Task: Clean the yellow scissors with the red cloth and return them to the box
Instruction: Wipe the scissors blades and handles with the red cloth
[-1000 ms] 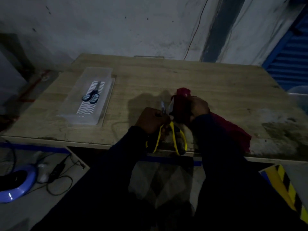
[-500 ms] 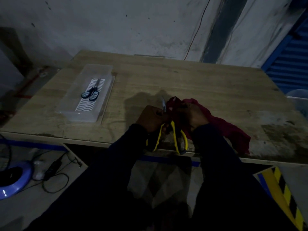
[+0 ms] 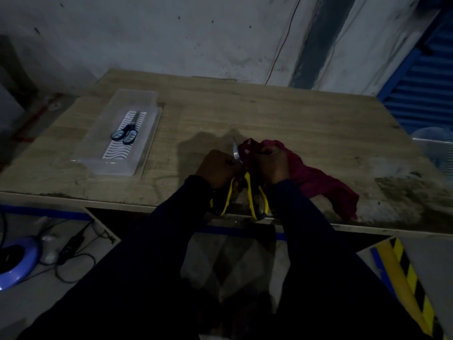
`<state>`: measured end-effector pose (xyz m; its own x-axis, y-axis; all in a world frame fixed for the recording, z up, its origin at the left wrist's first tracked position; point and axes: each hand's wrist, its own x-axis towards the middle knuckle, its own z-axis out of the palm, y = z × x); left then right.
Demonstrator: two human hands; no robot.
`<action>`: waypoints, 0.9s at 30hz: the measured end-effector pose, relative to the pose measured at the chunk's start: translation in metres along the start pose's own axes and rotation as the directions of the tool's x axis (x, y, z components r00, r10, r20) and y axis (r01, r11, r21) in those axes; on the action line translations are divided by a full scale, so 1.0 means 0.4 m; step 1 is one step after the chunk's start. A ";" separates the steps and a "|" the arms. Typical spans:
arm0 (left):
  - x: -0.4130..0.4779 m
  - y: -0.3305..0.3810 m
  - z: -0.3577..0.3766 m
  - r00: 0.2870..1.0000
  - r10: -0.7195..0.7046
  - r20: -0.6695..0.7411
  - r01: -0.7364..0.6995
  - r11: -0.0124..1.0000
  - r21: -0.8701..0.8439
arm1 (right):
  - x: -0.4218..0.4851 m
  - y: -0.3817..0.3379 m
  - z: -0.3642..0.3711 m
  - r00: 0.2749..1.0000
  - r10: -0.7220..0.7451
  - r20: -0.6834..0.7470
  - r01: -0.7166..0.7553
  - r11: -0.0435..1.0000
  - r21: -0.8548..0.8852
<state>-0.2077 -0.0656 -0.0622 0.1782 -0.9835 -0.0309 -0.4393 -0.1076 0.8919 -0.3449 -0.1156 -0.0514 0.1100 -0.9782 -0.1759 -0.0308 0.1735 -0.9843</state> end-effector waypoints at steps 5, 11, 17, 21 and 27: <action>-0.005 0.003 -0.005 1.000 -0.016 -0.004 0.016 1.000 -0.006 | 0.006 -0.024 -0.068 0.943 0.067 0.325 -0.046 0.996 -0.072; -0.002 0.001 0.001 1.000 -0.003 -0.008 0.003 1.000 0.024 | 0.054 -0.011 -0.046 0.990 -0.083 0.115 0.128 0.880 -0.457; -0.013 0.013 -0.001 1.000 0.000 -0.008 0.000 1.000 0.012 | 0.070 -0.020 -0.030 0.962 -0.191 0.197 0.250 0.317 -0.915; -0.013 0.013 -0.004 1.000 0.008 0.029 -0.008 1.000 0.004 | 0.104 -0.032 -0.032 0.982 -0.125 0.142 0.182 0.423 -0.888; -0.028 0.015 -0.004 1.000 -0.013 -0.017 0.012 0.997 -0.079 | 0.105 -0.027 -0.046 0.974 -0.228 -0.008 0.112 0.510 -0.853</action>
<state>-0.2109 -0.0550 -0.0559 0.1991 -0.9794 -0.0349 -0.3660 -0.1073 0.9244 -0.3581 -0.1608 -0.0479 0.1058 -0.9930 0.0529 -0.8507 -0.1180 -0.5122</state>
